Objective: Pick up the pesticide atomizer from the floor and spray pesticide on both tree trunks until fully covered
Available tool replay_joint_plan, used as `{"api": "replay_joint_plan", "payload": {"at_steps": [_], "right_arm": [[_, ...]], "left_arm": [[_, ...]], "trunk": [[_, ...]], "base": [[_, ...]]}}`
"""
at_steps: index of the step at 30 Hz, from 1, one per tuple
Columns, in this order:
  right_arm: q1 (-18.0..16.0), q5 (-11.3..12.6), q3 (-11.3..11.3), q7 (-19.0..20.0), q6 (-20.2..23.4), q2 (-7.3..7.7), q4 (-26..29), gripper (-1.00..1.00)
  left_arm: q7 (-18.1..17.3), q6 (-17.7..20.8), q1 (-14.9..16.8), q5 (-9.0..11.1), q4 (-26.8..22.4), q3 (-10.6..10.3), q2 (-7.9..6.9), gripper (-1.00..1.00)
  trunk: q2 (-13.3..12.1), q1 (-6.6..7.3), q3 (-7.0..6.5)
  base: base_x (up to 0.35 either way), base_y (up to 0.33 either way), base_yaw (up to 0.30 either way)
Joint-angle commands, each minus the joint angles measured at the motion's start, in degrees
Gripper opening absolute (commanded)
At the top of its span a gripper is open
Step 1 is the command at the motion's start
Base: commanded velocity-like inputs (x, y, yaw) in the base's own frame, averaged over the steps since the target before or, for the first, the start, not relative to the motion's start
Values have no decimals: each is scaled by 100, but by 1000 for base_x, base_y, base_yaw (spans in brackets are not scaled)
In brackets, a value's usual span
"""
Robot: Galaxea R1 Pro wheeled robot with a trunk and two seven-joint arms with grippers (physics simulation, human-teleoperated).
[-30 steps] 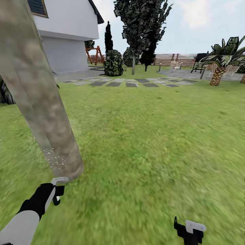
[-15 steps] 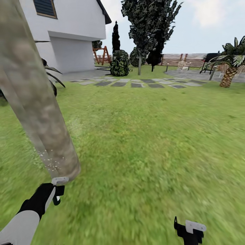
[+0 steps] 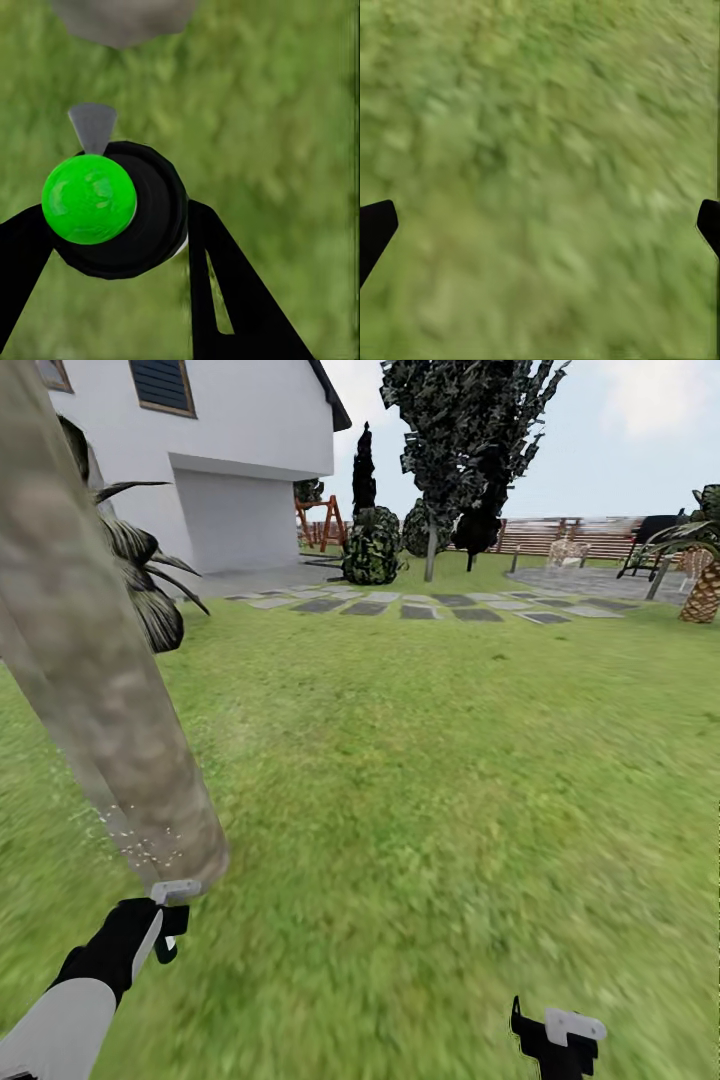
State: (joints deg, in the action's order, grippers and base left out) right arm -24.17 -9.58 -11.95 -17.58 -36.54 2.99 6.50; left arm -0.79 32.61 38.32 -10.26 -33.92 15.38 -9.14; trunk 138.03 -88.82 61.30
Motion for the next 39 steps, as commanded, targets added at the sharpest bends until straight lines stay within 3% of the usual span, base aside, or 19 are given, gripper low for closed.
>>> {"api": "replay_joint_plan", "payload": {"at_steps": [1, 19, 28, 39], "right_arm": [[0, 0, 0, 0, -1, 0, 0, 100], [0, 0, 1, 0, -2, -3, 0, 100], [0, -2, 1, 0, -2, -7, 0, 100], [0, -1, 1, 0, -2, -9, 0, 100]], "left_arm": [[0, 0, 0, -2, 0, 0, 0, -100], [0, 0, 0, -2, 17, 0, 0, -100], [0, 0, 0, 2, 17, 0, 7, -100], [0, 0, 0, -2, 17, 0, 0, -100]], "trunk": [[0, 0, 0], [0, 0, 0], [0, 0, 0], [0, 0, 0]], "base": [[145, -249, 0], [203, -213, 236], [233, -191, 37], [219, -201, 264]]}}
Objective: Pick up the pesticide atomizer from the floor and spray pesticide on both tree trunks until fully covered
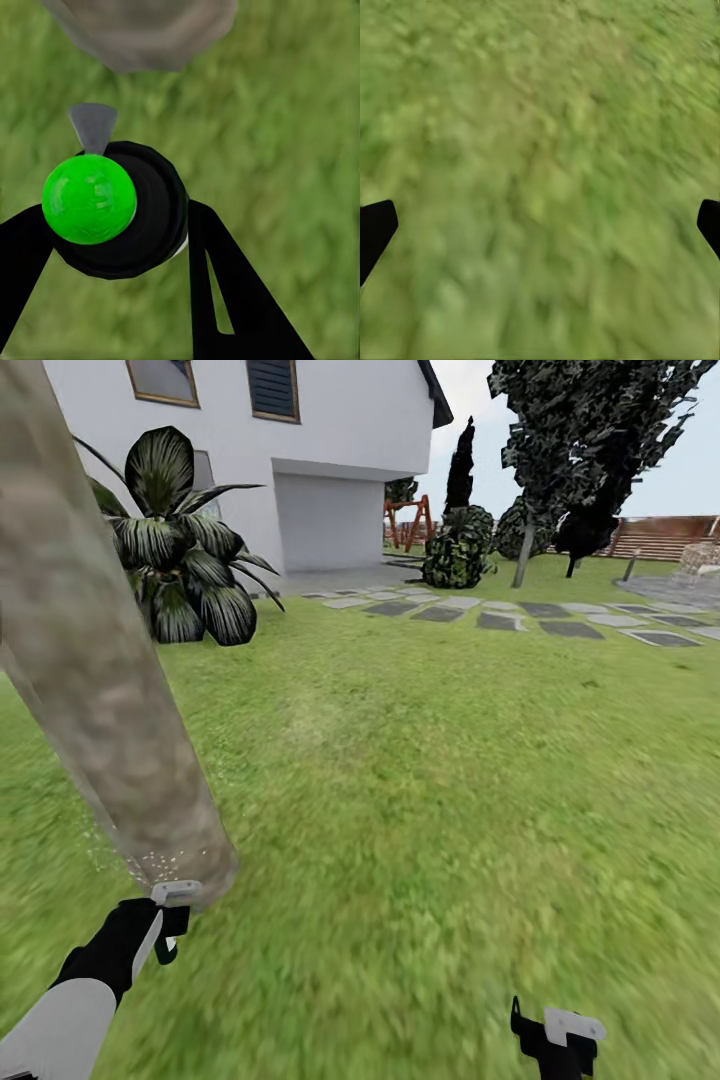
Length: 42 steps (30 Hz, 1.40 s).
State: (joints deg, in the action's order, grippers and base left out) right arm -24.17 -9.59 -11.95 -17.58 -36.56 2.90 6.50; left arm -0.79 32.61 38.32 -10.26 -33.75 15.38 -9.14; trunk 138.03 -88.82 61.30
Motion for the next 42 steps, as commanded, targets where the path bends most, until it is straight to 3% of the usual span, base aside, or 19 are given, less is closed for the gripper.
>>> {"api": "replay_joint_plan", "payload": {"at_steps": [1, 18, 27, 32, 33, 36, 38, 40, 42], "right_arm": [[0, -1, 0, 0, 0, 0, -2, 100], [0, 0, 2, 0, 0, 0, 0, 100], [0, 0, -1, 0, 4, 1, 0, 100], [0, 1, -1, 0, 3, 7, 0, 100], [0, 1, -1, 0, 3, 8, 0, 100], [0, 1, -1, 0, 3, 9, 0, 100], [0, 1, -1, 0, 1, 15, 0, 100], [0, 1, -1, 0, 0, 11, 0, 100], [0, 1, -1, 0, 0, 9, 0, 100]], "left_arm": [[0, 0, 0, -2, 0, 0, 1, -100], [0, 0, 0, -9, -9, 9, -9, -100], [-106, 61, 98, 92, -121, -46, 45, -100], [-984, 279, 763, 50, -201, -149, 111, -100], [-1094, 350, 933, 27, -228, -358, 41, -100], [-1118, 367, 1045, 11, -263, -406, -208, -100], [-1125, 371, 1019, 20, -264, -418, -543, -100], [-1125, 368, 989, 26, -275, -442, -628, -100], [-1125, 368, 981, 19, -280, -453, -619, -100]], "trunk": [[0, 0, 0], [0, 0, 0], [0, 0, 0], [0, 0, 0], [0, 0, 0], [0, 0, 0], [0, 0, 0], [0, 0, 0], [0, 0, 0]], "base": [[212, -202, 277], [77, -255, 277], [20, -29, 277], [0, 0, 67], [0, 0, 1], [0, 0, 0], [0, 0, 0], [0, 0, 0], [0, 0, 0]]}}
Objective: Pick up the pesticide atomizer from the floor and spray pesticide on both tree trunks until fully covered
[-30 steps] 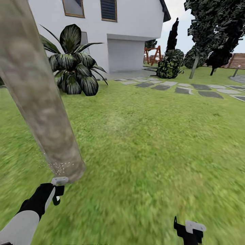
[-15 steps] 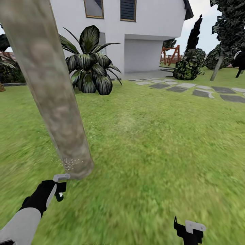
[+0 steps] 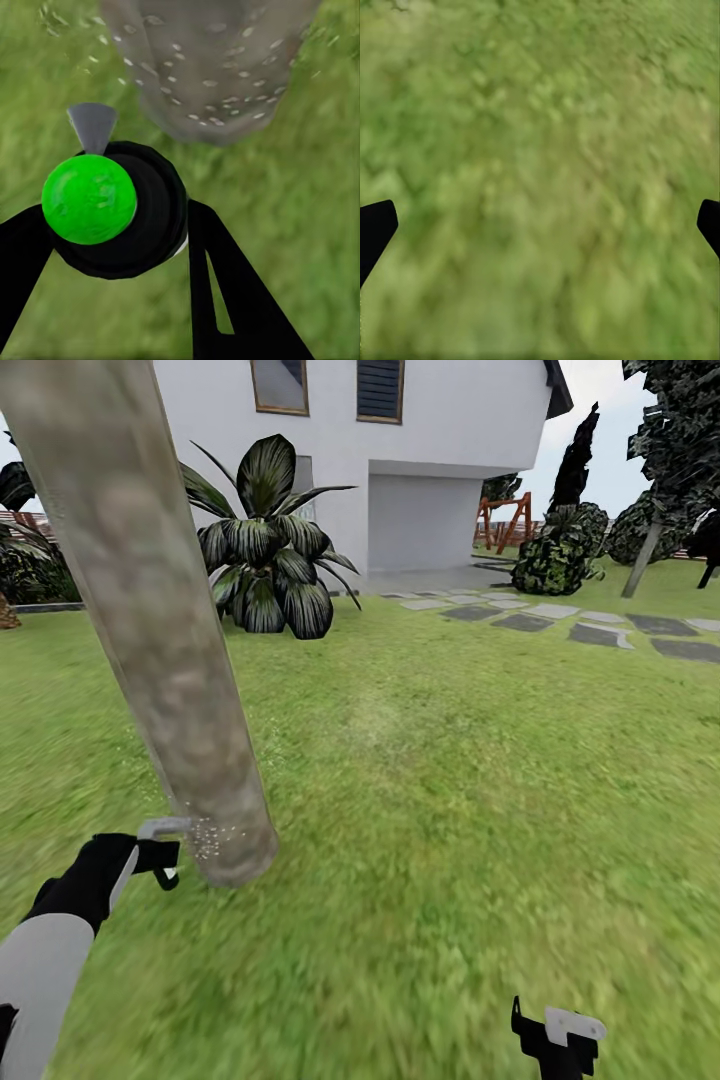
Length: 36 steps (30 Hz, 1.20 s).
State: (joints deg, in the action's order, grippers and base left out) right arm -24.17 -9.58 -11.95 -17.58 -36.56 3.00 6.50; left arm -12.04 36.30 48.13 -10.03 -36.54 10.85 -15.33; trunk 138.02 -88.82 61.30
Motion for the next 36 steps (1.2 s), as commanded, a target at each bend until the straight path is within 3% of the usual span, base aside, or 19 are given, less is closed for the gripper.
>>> {"api": "replay_joint_plan", "payload": {"at_steps": [1, 4, 10, 12, 16, 20, 25, 36], "right_arm": [[0, 0, 0, 0, 0, 2, 0, 100], [0, 0, 0, 0, 0, 5, 0, 100], [0, 0, 0, 0, 0, 1, 0, 100], [0, 0, 0, 0, 0, 0, 0, 100], [0, 0, 0, 0, 0, 3, 0, 100], [0, 0, 0, -1, 1, 1, 0, 100], [0, 0, 0, -1, 0, -1, 0, 100], [0, 0, 0, -6, 1, -1, 1, 100]], "left_arm": [[0, 3, 6, -1, -2, -95, 21, -100], [0, 16, 34, 8, -43, -249, 86, -100], [0, 163, 96, 21, -186, -305, 283, -100], [-5, 544, 102, 43, -640, -299, 251, -100], [-9, 735, 101, 46, -962, -264, 168, -100], [-9, 755, 84, 44, -990, -300, 215, -100], [-9, 764, 42, 69, -1439, -279, 240, -100], [-11, 765, 21, 71, -1470, -270, 233, -100]], "trunk": [[0, 0, 0], [0, 0, 0], [0, 0, 0], [0, 0, 0], [0, 0, 0], [0, 0, 0], [0, 0, 0], [0, 0, 0]], "base": [[-14, -9, 0], [-191, -114, 0], [-56, -32, 0], [-1, 0, 0], [0, 0, 0], [0, 0, 34], [0, -184, 146], [30, -270, 2]]}}
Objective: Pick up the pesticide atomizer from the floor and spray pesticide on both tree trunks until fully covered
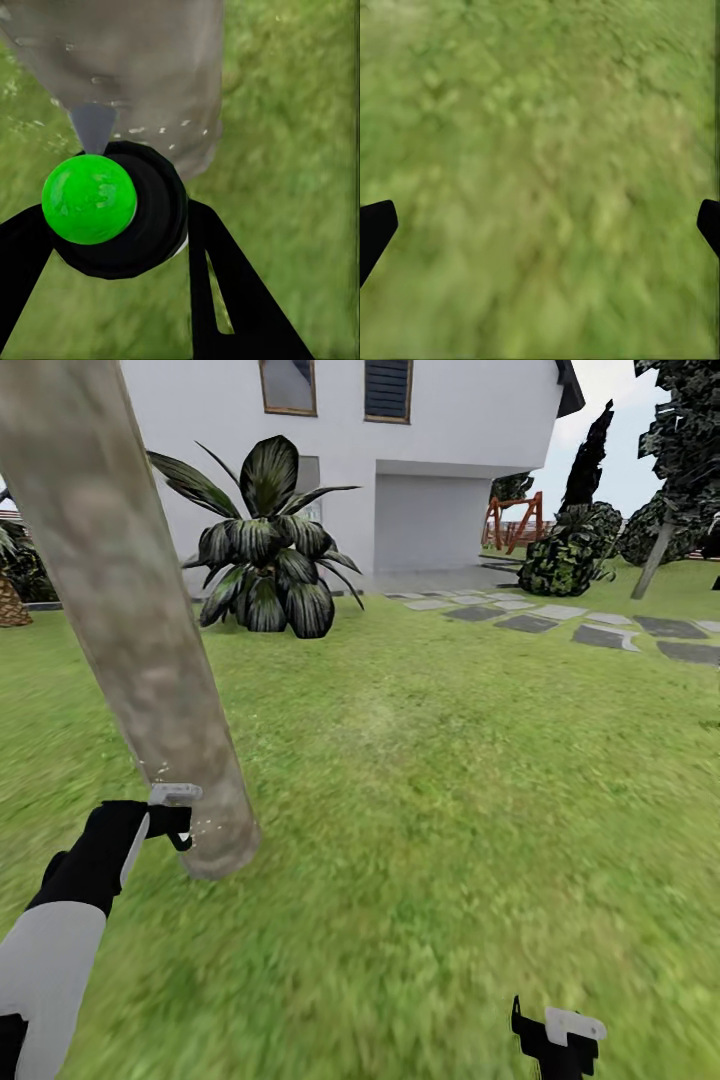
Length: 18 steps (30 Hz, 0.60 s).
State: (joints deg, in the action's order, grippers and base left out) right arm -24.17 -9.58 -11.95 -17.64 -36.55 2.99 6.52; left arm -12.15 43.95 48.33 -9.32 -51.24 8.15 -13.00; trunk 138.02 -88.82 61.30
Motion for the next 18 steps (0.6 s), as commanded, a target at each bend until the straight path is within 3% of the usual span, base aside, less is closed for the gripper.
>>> {"api": "replay_joint_plan", "payload": {"at_steps": [1, 7, 18], "right_arm": [[0, 0, 0, 0, -1, 0, -1, 100], [0, 0, 0, 0, -1, 0, -1, 100], [0, 0, 0, 1, -1, 0, 0, 100]], "left_arm": [[1, 0, 1, 1, 0, 1, 0, -100], [1, 0, 1, 1, 0, 10, -17, -100], [2, -9, 21, 57, -18, 15, -23, -100]], "trunk": [[0, 0, 0], [0, 0, 0], [0, 0, 0]], "base": [[0, -272, 0], [0, -272, 46], [5, -271, 265]]}}
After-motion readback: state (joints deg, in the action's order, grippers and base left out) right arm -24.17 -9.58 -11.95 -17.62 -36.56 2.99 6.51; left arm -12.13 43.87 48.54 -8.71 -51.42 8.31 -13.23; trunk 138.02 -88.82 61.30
